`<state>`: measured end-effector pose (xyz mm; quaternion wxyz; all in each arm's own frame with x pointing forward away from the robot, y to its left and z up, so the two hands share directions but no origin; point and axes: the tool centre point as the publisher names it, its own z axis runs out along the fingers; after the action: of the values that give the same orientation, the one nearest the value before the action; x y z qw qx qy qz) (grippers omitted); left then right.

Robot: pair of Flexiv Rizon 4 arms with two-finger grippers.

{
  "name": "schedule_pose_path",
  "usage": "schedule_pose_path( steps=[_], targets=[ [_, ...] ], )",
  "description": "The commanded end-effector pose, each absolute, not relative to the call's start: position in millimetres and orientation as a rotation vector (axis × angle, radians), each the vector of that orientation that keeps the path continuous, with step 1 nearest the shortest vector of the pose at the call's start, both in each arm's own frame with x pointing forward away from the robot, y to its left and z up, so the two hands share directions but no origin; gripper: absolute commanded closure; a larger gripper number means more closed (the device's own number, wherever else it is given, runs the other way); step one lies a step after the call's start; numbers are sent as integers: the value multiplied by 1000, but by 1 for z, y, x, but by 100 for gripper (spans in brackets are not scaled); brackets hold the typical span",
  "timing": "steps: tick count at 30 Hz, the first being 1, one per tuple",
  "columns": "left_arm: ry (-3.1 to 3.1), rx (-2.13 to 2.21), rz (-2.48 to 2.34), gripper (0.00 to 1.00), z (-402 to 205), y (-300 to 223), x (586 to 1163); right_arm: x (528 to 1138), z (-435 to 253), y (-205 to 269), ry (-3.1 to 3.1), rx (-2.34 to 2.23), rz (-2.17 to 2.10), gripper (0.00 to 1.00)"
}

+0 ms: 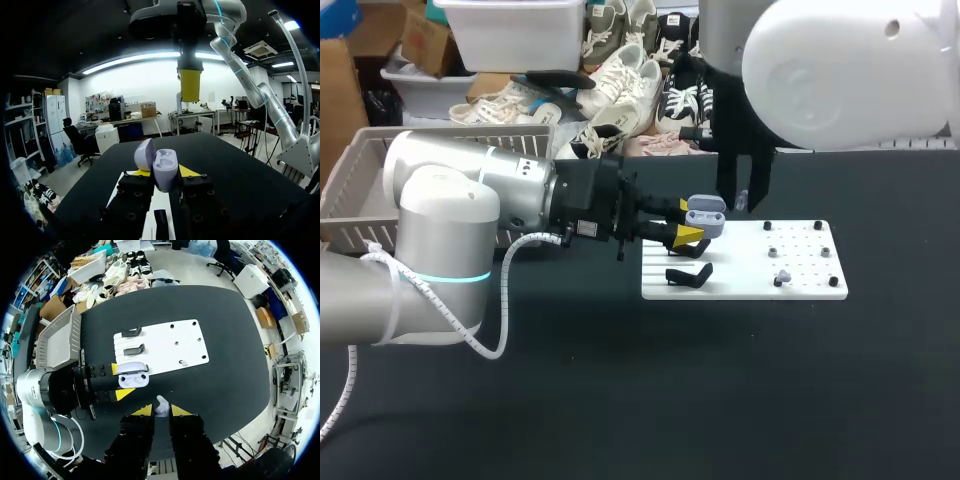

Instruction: Pick up each earbud case from the left stands, insert the matching earbuds, close the lid, and place the case in the box.

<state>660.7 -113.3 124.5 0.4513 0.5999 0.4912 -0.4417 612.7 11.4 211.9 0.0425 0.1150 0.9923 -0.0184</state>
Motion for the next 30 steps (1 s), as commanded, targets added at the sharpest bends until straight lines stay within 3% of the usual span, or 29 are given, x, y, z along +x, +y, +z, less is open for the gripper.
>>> schedule_pose_path(
  steps=[1, 11, 30],
  targets=[
    [1215, 1484, -1091, 100, 125, -114, 661, 611, 212, 10, 3031, 354, -56, 100],
    [1215, 1484, -1091, 100, 125, -114, 661, 621, 213, 25, 3035, 829, -76, 100],
    [1215, 1484, -1091, 100, 125, -114, 661, 621, 208, 33, 3088, 920, -47, 100]
  ],
)
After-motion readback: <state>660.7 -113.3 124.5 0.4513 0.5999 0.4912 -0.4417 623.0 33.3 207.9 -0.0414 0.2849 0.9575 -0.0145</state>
